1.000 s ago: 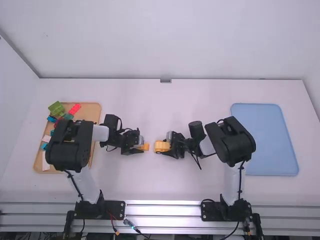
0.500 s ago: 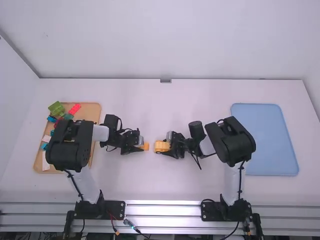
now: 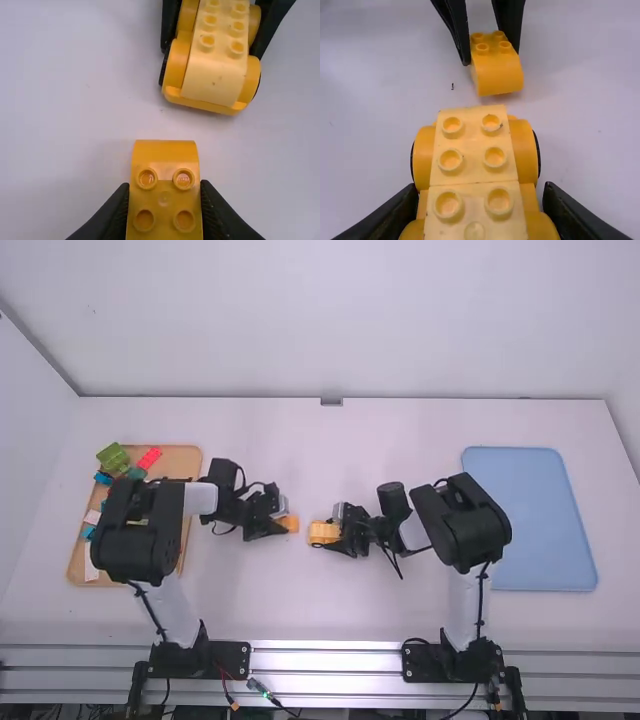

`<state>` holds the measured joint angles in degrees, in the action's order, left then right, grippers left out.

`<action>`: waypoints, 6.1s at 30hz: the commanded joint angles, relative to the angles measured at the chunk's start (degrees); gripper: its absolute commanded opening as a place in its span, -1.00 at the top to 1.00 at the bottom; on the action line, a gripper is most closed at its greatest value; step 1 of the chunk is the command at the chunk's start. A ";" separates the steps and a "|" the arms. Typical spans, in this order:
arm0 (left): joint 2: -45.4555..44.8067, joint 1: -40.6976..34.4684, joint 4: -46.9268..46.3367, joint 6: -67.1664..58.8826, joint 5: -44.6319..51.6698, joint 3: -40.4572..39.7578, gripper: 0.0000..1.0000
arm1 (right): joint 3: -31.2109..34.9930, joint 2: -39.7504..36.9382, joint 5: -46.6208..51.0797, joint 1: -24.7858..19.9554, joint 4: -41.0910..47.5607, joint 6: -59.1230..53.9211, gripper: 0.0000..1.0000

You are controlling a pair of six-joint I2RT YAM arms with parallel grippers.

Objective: Assemble lego blocks to make yellow taxi

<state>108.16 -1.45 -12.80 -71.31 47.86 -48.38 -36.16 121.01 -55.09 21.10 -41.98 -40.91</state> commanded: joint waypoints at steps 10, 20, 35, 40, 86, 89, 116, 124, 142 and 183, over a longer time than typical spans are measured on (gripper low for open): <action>-11.30 -7.39 -0.22 1.38 1.18 2.16 0.77 | -1.38 0.52 -0.55 -0.09 0.83 1.05 -0.15; -9.73 -13.16 11.23 10.03 2.54 3.72 0.95 | -1.27 0.52 -3.45 -0.11 0.90 -1.97 -0.16; -6.64 -15.10 12.68 12.68 3.91 4.04 0.96 | -1.40 0.52 -3.34 -0.15 2.12 -4.15 -0.16; -5.44 -15.52 13.42 12.52 4.74 4.04 0.96 | -1.38 0.52 -3.37 -0.11 1.92 -4.17 -0.16; -2.56 -18.40 12.83 18.47 -10.29 6.45 0.97 | -1.40 0.52 -2.08 -0.15 2.14 -4.33 -0.16; -3.32 -18.40 12.48 19.63 -12.44 6.45 0.97 | -1.40 0.52 -1.86 -0.15 2.16 -4.33 -0.17; 0.79 -19.37 18.82 19.06 -4.55 7.04 0.96 | -1.44 0.52 -2.32 0.28 1.95 -4.35 -0.16; 3.39 -20.94 14.69 18.99 -6.82 4.87 0.97 | -1.42 0.52 -2.27 0.28 1.95 -4.35 -0.17; 3.26 -21.31 13.03 19.21 -10.99 3.54 0.49 | -1.42 0.52 -2.05 0.28 2.16 -4.35 -0.16; -0.92 -11.63 13.07 12.31 2.75 3.65 -0.29 | -1.40 0.52 -1.88 0.28 2.16 -3.93 -0.16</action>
<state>106.41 -16.40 1.23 -58.50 50.17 -46.00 -38.28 121.03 -58.19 22.68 -40.38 -43.13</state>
